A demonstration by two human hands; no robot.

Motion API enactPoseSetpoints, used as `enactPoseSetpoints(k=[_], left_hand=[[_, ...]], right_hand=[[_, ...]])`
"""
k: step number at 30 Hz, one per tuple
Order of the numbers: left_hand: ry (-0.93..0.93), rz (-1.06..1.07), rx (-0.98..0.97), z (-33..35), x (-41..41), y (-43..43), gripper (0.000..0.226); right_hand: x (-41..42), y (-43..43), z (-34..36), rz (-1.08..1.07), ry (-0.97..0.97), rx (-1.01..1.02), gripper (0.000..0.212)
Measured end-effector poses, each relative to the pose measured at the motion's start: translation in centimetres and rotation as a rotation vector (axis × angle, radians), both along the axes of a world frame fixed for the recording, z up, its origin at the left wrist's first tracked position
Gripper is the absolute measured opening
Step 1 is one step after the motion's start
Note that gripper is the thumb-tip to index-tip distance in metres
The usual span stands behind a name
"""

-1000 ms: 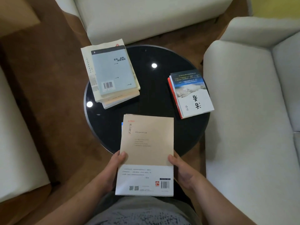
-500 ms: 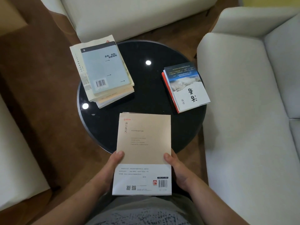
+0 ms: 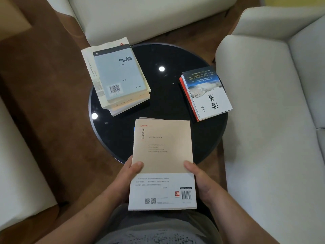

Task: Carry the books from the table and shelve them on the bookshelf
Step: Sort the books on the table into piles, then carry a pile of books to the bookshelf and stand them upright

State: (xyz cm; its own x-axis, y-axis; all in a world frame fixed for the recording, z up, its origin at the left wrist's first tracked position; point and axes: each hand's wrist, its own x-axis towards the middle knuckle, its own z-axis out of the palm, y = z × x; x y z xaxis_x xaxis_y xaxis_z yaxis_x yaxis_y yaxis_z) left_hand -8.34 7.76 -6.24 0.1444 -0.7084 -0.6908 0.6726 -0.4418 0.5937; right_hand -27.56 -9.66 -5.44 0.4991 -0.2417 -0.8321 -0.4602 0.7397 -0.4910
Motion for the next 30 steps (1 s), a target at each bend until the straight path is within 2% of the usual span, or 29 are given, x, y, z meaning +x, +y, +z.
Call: enactPoseSetpoints(k=[4,7,10,13,15,21,26,28,30], left_hand=[[-0.015,0.025,-0.006,-0.2,0.7,0.4,0.102],[-0.017,0.037,-0.065,0.7,0.7,0.6,0.101],[0.032,0.094,-0.143,2.2,1.0,0.9,0.101],[0.065,0.168,-0.214,4.2,1.6,1.6,0.106],[0.068,0.202,-0.234,5.9,1.8,1.9,0.111],[-0.026,0.363,-0.179,9.8,0.9,2.8,0.120],[-0.033,0.493,-0.292,12.0,-0.1,4.1,0.092],[-0.053,0.554,-0.291,12.5,-0.3,5.0,0.090],[-0.065,0.626,-0.290,12.8,0.2,5.9,0.099]], right_hand=[[0.4,0.0,1.2,-0.005,-0.029,-0.010,0.073],[1.0,-0.2,2.7,0.046,-0.082,-0.073,0.080],[1.5,-0.4,4.4,0.090,-0.138,-0.148,0.073],[2.5,-0.5,6.7,0.134,-0.173,-0.200,0.085],[3.3,-0.6,8.2,0.179,-0.203,-0.245,0.085],[4.8,-1.4,10.4,0.309,-0.315,-0.227,0.112],[7.0,-1.5,11.4,0.404,-0.460,-0.115,0.100],[8.0,-1.1,11.7,0.453,-0.491,-0.092,0.096],[9.1,-0.6,12.0,0.499,-0.513,-0.077,0.090]])
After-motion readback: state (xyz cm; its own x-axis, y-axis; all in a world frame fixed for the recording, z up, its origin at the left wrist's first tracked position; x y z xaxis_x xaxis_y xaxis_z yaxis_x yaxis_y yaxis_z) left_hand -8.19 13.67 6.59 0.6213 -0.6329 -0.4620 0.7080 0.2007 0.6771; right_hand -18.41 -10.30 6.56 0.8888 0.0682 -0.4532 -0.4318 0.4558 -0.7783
